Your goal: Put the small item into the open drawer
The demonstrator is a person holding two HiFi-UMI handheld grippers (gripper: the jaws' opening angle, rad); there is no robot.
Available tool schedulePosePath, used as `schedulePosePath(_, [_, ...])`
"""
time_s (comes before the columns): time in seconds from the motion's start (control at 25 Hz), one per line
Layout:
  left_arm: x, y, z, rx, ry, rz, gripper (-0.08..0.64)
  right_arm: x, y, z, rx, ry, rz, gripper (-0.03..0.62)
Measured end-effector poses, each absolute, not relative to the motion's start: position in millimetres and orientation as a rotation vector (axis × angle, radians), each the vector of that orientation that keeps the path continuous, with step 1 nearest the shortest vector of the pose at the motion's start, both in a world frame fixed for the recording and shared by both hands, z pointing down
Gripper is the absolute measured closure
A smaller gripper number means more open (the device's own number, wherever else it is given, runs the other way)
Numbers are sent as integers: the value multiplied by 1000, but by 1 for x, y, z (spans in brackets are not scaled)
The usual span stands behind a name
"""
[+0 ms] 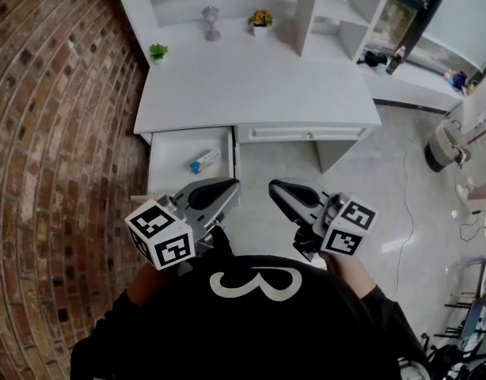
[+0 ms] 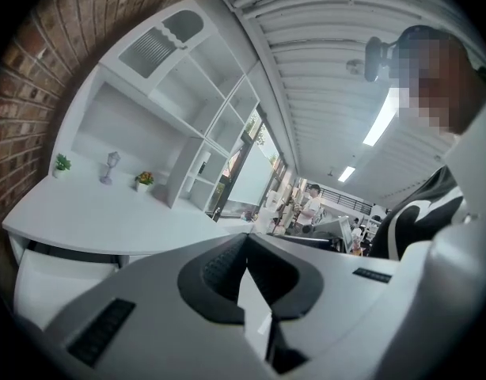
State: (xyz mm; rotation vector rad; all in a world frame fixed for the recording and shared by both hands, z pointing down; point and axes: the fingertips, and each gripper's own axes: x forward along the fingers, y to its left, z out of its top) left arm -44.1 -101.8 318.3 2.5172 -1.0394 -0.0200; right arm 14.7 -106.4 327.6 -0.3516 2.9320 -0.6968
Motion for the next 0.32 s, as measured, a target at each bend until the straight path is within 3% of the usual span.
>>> schedulePosePath(0.32, [-45,-111,326,2507,-1020,-10,557,17,-113,332,-380,2923,-705,583])
